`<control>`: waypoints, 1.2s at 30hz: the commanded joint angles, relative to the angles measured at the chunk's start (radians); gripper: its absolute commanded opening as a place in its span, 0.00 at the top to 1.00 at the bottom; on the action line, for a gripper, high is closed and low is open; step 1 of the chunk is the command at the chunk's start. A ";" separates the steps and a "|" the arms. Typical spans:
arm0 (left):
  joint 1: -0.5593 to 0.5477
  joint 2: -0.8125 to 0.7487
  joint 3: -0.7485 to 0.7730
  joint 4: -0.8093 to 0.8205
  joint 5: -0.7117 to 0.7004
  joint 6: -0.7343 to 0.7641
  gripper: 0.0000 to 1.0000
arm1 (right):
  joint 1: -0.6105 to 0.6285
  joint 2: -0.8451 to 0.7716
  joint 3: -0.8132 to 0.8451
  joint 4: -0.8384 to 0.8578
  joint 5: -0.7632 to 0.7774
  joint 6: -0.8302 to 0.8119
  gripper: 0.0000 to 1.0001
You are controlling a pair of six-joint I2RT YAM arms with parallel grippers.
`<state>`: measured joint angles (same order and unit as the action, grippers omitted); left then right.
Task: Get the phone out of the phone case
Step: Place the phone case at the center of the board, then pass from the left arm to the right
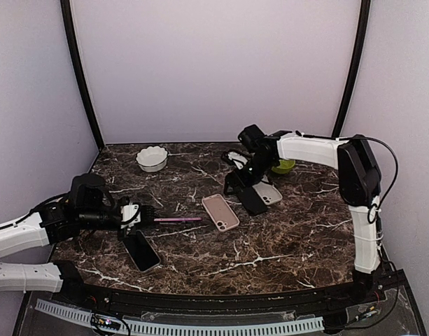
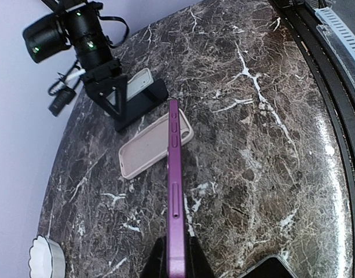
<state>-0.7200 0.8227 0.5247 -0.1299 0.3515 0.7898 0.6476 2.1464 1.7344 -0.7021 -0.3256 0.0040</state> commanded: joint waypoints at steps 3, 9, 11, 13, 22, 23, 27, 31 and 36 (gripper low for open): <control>0.004 0.031 0.068 -0.044 0.026 -0.038 1.00 | 0.014 -0.165 0.009 0.088 0.075 -0.052 0.19; 0.004 0.048 0.092 -0.059 0.044 -0.059 1.00 | 0.041 -0.444 -0.353 0.440 -0.031 -0.039 0.19; 0.005 0.049 0.097 -0.057 0.059 -0.068 1.00 | 0.057 -0.525 -0.491 0.547 -0.084 -0.056 0.19; 0.007 0.054 0.107 -0.060 0.070 -0.084 1.00 | 0.076 -0.603 -0.600 0.652 -0.115 -0.076 0.19; 0.008 0.112 0.192 -0.113 0.191 -0.128 1.00 | 0.280 -0.837 -0.925 0.857 -0.275 -0.375 0.20; 0.009 0.122 0.198 -0.128 0.201 -0.129 1.00 | 0.304 -0.838 -0.933 0.864 -0.266 -0.387 0.20; 0.008 0.131 0.209 -0.137 0.218 -0.131 1.00 | 0.367 -0.791 -0.898 0.871 -0.204 -0.394 0.23; 0.008 0.124 0.207 -0.122 0.231 -0.138 1.00 | 0.407 -0.734 -0.853 0.916 -0.100 -0.391 0.27; 0.009 0.115 0.207 -0.114 0.238 -0.142 1.00 | 0.446 -0.652 -0.804 0.950 -0.018 -0.393 0.33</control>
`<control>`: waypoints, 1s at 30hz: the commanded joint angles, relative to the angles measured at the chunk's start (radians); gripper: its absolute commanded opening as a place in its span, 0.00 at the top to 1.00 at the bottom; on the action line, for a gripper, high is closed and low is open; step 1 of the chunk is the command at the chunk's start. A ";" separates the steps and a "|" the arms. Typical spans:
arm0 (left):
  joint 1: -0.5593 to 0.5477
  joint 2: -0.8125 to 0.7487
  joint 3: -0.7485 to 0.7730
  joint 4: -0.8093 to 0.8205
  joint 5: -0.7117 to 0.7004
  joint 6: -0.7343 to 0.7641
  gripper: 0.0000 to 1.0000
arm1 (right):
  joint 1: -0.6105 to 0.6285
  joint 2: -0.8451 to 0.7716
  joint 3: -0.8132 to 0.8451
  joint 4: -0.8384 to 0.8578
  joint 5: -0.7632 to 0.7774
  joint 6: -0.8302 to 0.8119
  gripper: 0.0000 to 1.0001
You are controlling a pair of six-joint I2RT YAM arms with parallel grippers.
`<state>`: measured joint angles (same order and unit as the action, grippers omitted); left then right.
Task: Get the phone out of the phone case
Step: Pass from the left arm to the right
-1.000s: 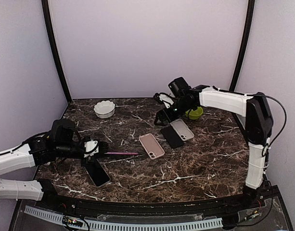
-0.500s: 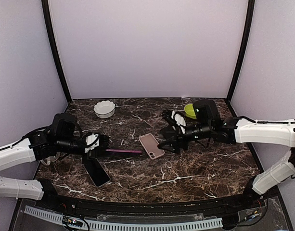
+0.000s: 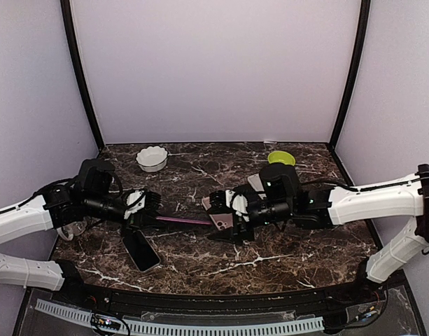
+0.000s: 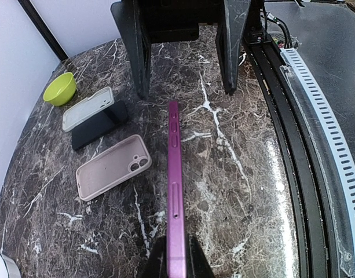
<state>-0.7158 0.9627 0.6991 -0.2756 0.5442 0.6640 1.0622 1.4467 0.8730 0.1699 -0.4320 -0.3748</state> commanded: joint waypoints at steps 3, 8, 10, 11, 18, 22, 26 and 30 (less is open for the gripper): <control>0.004 -0.033 0.032 0.027 0.039 -0.009 1.00 | 0.043 0.082 0.084 0.089 0.097 -0.001 0.42; 0.004 -0.053 0.021 0.026 0.031 -0.004 1.00 | 0.055 0.117 0.115 0.089 0.083 0.016 0.57; 0.004 -0.055 0.019 0.023 0.028 -0.001 1.00 | 0.056 0.128 0.123 0.086 0.077 0.021 0.61; 0.005 -0.056 0.019 0.020 0.025 0.001 1.00 | 0.059 0.135 0.127 0.085 0.077 0.023 0.61; 0.004 -0.065 0.012 0.011 0.021 0.022 1.00 | 0.066 0.178 0.150 0.079 0.083 0.037 0.70; 0.004 -0.075 0.009 0.003 0.003 0.043 1.00 | 0.067 0.198 0.164 0.074 0.091 0.037 0.73; 0.004 -0.082 0.000 0.001 -0.014 0.059 1.00 | 0.069 0.210 0.177 0.068 0.085 0.042 0.90; 0.004 -0.088 -0.013 0.003 -0.018 0.071 1.00 | 0.071 0.229 0.195 0.075 0.108 0.100 1.00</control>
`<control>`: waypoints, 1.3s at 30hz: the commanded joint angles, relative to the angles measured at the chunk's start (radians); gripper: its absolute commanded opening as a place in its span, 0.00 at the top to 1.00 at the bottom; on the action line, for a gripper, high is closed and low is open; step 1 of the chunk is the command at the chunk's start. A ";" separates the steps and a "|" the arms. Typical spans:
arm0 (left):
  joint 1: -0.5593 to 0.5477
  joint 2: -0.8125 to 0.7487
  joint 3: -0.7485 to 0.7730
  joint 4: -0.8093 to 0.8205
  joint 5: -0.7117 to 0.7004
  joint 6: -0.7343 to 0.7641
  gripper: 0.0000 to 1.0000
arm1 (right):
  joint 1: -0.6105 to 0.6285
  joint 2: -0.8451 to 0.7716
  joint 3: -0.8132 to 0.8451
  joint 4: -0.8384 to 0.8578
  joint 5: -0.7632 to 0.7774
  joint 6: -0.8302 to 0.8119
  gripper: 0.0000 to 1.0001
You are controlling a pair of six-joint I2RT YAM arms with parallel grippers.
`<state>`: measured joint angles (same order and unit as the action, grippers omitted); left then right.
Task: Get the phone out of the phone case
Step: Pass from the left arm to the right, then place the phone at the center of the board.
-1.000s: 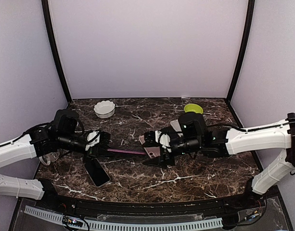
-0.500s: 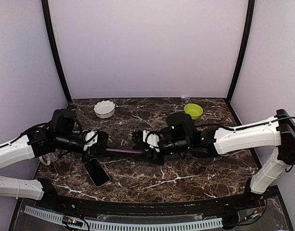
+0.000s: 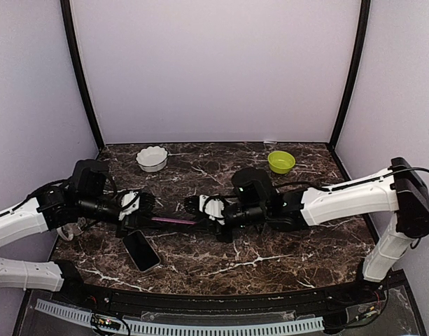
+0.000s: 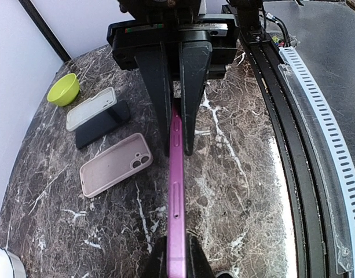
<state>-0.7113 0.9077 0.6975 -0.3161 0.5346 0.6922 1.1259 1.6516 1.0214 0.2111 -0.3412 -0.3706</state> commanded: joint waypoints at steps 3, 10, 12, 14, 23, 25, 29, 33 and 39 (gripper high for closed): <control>0.000 -0.051 -0.036 0.068 -0.043 0.041 0.65 | 0.007 0.026 0.030 0.089 0.040 0.201 1.00; 0.001 -0.194 -0.208 0.292 -0.191 -0.026 0.01 | 0.009 0.060 0.060 0.042 0.275 0.620 1.00; 0.000 -0.240 -0.257 0.388 -0.255 -0.064 0.01 | 0.009 0.075 0.065 0.032 0.316 0.742 1.00; 0.000 -0.275 -0.307 0.483 -0.368 -0.122 0.01 | 0.009 0.093 0.071 0.027 0.386 0.862 1.00; -0.001 -0.240 -0.208 0.459 -0.690 -0.439 0.01 | -0.014 0.274 0.225 -0.060 0.498 1.272 1.00; 0.000 -0.209 -0.158 0.410 -0.734 -0.481 0.01 | -0.024 0.308 0.247 -0.064 0.494 1.306 1.00; 0.000 -0.183 -0.107 0.358 -0.793 -0.514 0.01 | -0.052 0.352 0.225 0.018 0.422 1.376 1.00; 0.000 -0.213 -0.127 0.372 -0.782 -0.500 0.01 | -0.084 0.374 0.147 0.138 0.345 1.464 1.00; 0.000 -0.239 -0.159 0.392 -0.781 -0.478 0.01 | -0.110 0.350 0.054 0.137 0.370 1.488 0.90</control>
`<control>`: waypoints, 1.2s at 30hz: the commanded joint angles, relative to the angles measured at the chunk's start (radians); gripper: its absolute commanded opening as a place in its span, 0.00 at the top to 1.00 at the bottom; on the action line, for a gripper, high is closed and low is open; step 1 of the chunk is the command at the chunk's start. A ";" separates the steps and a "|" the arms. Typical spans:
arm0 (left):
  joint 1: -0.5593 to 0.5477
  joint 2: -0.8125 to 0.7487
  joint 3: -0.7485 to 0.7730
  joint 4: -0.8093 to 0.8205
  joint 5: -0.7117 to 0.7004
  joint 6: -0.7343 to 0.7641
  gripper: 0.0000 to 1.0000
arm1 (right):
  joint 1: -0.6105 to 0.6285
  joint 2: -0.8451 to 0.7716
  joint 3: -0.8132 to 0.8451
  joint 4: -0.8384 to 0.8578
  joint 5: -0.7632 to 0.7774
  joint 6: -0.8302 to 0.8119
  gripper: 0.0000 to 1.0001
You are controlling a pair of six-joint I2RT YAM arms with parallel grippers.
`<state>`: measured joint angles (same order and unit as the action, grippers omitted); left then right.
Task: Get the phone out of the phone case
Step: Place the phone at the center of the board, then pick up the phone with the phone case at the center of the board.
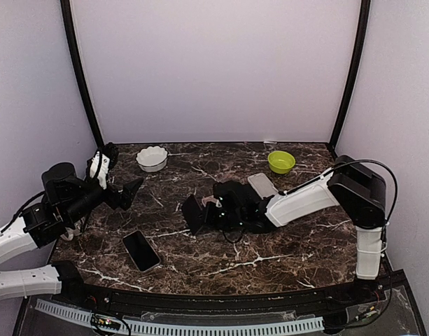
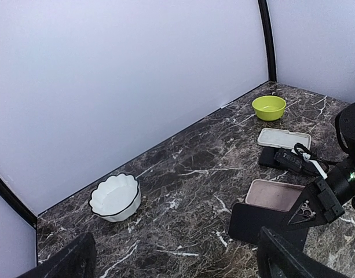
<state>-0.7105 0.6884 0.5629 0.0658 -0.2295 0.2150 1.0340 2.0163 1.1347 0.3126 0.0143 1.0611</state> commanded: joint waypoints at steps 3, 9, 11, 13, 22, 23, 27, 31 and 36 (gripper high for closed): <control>0.000 -0.012 -0.025 0.008 -0.023 0.001 0.01 | -0.027 -0.025 -0.085 0.006 0.029 0.037 0.73; -0.001 0.013 -0.027 0.003 -0.022 0.007 0.01 | -0.047 -0.055 -0.116 -0.044 0.067 -0.036 0.68; -0.001 0.022 -0.027 0.002 -0.028 0.011 0.01 | -0.051 -0.072 -0.108 -0.082 0.097 -0.083 0.68; 0.000 0.028 -0.027 0.002 -0.039 0.014 0.01 | -0.052 -0.092 -0.088 -0.120 0.111 -0.172 0.67; -0.001 0.095 0.038 -0.075 -0.136 -0.069 0.01 | -0.023 -0.125 0.017 -0.266 0.188 -0.438 0.64; -0.001 0.102 0.076 -0.105 -0.133 -0.098 0.01 | -0.022 -0.132 0.022 -0.265 0.188 -0.457 0.63; -0.001 0.137 0.157 -0.290 -0.036 -0.334 0.01 | -0.016 -0.156 0.052 -0.266 0.198 -0.525 0.59; 0.001 0.200 0.238 -0.531 0.035 -0.622 0.01 | 0.012 -0.155 0.105 -0.301 0.242 -0.602 0.43; 0.002 0.293 0.307 -0.824 -0.006 -0.811 0.01 | 0.111 -0.119 0.194 -0.385 0.310 -0.705 0.19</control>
<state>-0.7105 0.9375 0.8268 -0.4488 -0.2260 -0.3676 1.0588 1.8999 1.2507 -0.0143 0.2443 0.4690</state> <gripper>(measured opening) 0.987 0.753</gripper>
